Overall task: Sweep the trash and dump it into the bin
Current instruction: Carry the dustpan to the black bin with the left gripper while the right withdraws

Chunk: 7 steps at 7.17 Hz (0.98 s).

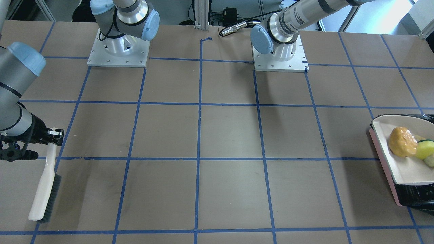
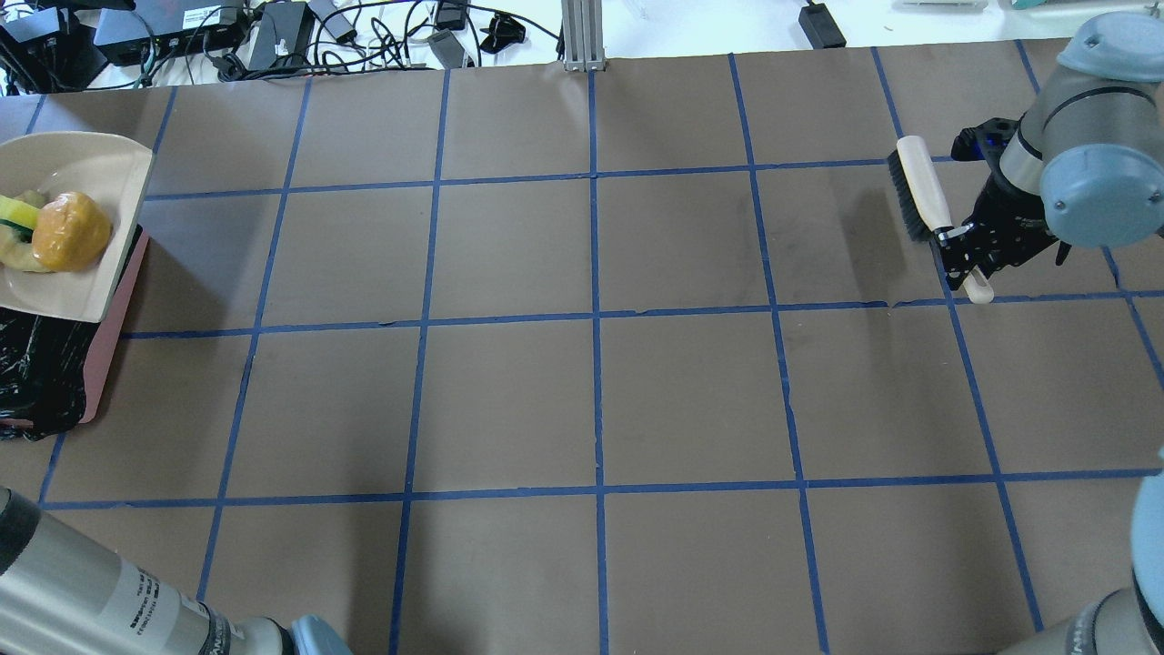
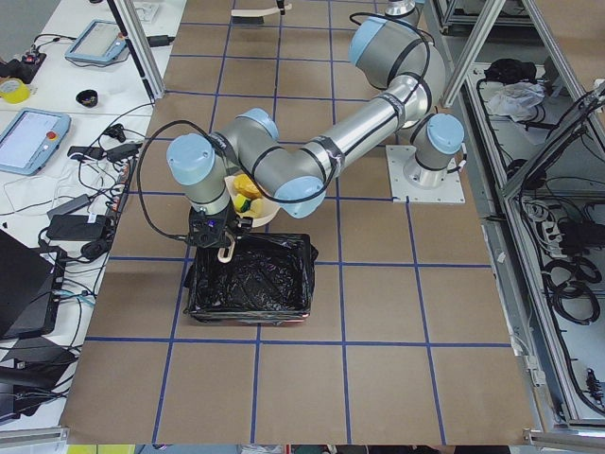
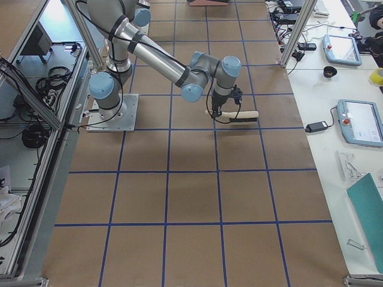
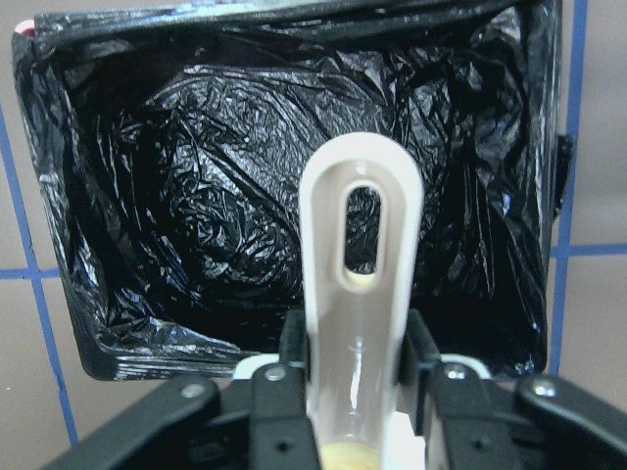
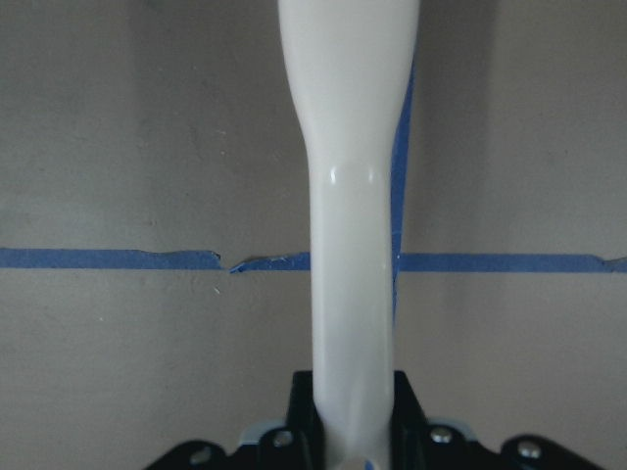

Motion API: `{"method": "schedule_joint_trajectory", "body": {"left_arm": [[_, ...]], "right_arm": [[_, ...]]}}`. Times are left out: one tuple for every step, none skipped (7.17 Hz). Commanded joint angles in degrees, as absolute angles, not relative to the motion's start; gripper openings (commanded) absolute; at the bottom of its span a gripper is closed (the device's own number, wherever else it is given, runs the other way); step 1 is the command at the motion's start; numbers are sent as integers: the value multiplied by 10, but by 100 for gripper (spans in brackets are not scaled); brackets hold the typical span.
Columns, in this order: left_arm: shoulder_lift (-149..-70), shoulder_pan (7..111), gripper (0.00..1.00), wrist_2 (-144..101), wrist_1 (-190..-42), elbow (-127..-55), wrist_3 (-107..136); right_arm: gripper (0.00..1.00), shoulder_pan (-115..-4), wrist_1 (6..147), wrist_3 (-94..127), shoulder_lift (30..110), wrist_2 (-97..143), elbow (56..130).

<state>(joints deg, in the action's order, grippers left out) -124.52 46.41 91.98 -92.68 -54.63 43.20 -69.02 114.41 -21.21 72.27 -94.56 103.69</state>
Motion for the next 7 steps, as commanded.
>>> {"method": "schedule_joint_trajectory", "body": {"left_arm": [[-1262, 440, 0, 939, -928, -518, 427], [-1266, 437, 0, 971, -930, -506, 427], [-1271, 434, 0, 1011, -954, -505, 425], [-1279, 428, 0, 1016, -954, -503, 415], [-1284, 415, 0, 1053, -958, -498, 402], [-1294, 404, 0, 1060, -957, -488, 390], [-1302, 392, 0, 1059, -957, -469, 381]], "right_arm": [[0, -689, 1145, -167, 724, -944, 1067], [0, -689, 1146, -171, 722, -943, 1071], [0, -689, 1145, -171, 722, -944, 1071], [0, -689, 1145, -173, 722, -944, 1071], [0, -689, 1145, -174, 721, -945, 1072], [0, -689, 1145, -174, 721, -947, 1072], [0, -689, 1146, -184, 721, -946, 1072]]}}
